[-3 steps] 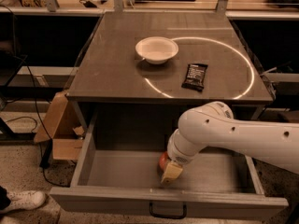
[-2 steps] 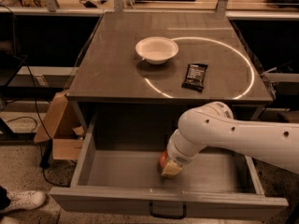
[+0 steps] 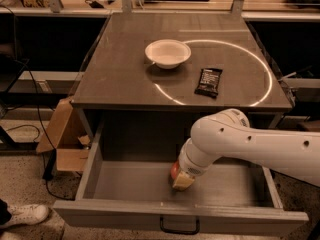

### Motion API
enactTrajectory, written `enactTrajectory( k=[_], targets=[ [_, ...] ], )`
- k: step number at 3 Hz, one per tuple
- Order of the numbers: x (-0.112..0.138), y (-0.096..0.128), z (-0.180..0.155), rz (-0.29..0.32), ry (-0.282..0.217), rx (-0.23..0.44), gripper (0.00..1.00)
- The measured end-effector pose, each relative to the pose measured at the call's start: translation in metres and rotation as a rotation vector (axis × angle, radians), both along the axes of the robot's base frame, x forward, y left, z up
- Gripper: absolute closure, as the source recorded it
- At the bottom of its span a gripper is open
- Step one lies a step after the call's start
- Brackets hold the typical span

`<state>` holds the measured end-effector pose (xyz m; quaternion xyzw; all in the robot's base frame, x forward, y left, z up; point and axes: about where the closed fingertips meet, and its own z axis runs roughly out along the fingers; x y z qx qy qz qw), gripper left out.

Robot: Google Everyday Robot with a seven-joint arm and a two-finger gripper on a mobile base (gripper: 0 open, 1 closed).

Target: Pick apple from top drawer and place on counter

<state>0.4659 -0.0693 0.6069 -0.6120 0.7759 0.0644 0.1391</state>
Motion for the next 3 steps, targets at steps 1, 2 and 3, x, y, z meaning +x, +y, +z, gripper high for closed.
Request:
enactTrajectory(
  k=[1,2,3],
  targets=[
    [0.0,0.0,0.0,0.0,0.0,0.0,1.0],
    [0.001,-0.001,0.001,-0.015,0.003,-0.002,1.0],
    [0.003,-0.016,0.021,-0.092,-0.01,-0.019,1.0]
  ],
)
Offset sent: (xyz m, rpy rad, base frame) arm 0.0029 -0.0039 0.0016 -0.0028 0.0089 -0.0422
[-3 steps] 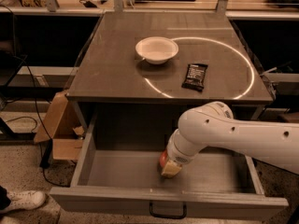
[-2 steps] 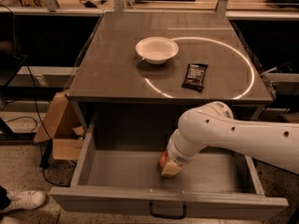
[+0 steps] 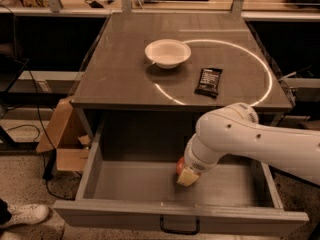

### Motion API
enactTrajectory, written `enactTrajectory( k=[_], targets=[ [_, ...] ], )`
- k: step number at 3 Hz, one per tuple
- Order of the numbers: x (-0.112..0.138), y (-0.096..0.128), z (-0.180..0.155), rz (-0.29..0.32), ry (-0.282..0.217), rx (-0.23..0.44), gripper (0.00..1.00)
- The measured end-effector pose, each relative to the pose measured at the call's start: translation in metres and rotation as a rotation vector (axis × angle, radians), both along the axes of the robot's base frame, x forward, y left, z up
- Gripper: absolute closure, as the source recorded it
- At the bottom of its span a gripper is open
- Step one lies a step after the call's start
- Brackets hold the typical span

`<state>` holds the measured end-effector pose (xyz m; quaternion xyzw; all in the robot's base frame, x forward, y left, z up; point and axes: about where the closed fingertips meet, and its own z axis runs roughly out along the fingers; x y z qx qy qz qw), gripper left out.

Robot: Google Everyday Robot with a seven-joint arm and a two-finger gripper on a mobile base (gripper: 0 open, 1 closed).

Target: Pick apple from top drawer and place on counter

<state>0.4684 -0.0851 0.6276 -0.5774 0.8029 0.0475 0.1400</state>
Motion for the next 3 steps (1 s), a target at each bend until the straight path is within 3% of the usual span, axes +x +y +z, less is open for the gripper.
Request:
enactTrajectory(
  k=[2,3],
  targets=[
    [-0.015,-0.034,0.048,-0.1,-0.004,-0.009,1.0],
    [-0.015,-0.034,0.048,-0.1,-0.004,-0.009,1.0]
  ],
)
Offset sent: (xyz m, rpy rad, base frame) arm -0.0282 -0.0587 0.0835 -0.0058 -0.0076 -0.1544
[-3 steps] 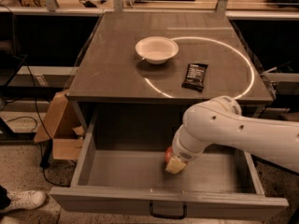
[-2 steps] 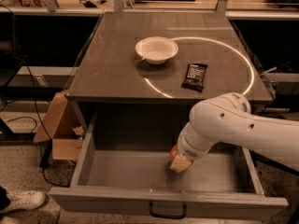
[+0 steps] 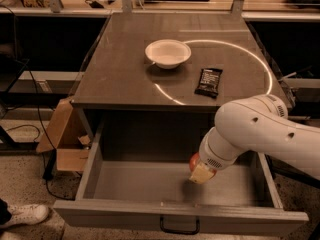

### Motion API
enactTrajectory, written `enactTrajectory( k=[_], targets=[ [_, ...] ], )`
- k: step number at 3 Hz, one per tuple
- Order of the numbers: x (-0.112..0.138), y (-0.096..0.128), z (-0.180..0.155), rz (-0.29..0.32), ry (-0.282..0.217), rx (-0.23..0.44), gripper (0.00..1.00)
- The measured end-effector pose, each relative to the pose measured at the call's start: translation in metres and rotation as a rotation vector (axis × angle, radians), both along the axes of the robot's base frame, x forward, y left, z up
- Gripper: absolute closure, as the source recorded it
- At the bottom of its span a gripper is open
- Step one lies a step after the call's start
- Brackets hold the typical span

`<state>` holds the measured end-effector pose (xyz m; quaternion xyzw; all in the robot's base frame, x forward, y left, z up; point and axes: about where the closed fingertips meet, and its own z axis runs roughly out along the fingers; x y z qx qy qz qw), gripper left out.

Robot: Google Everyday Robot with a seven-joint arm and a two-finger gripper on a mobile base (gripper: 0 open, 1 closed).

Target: Pick apple from top drawer and place on counter

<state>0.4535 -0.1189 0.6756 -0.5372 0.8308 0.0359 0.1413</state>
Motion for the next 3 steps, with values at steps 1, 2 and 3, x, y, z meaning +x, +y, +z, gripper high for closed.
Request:
enactTrajectory(
  k=[1,2,3],
  targets=[
    [-0.002,0.003,0.017,0.022,-0.023,0.009,1.0],
    [-0.017,0.012,0.051,0.081,-0.069,0.023,1.0],
    [-0.032,0.027,0.086,0.15,-0.125,0.062,1.0]
  ],
)
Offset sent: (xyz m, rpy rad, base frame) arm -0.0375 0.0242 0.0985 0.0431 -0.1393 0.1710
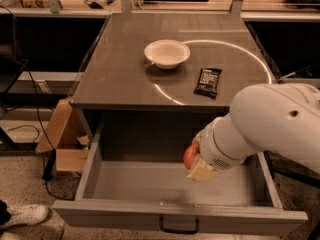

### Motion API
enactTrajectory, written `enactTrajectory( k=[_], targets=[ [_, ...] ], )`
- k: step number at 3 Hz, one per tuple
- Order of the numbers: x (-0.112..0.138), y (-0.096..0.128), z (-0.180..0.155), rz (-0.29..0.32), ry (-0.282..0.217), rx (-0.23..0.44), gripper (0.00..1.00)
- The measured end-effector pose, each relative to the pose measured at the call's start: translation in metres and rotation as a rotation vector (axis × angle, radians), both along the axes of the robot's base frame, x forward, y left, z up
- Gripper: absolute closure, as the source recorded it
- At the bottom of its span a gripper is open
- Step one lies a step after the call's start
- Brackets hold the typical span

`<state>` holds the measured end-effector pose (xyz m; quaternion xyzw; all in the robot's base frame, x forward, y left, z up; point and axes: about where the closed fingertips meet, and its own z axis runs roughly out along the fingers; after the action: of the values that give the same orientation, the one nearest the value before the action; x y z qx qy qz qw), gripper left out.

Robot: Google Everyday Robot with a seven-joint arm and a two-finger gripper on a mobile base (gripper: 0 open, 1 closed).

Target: Pick apple from top drawer and place on counter

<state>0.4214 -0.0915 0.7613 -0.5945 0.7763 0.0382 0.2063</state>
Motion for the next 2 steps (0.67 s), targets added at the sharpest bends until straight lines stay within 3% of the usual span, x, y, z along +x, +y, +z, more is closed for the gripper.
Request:
enactTrajectory(
  k=[1,2],
  targets=[
    [0.002,0.002,0.003,0.017,-0.004,0.0,1.0],
    [0.02,0.004,0.021,0.013,-0.034,-0.001,1.0]
  ],
)
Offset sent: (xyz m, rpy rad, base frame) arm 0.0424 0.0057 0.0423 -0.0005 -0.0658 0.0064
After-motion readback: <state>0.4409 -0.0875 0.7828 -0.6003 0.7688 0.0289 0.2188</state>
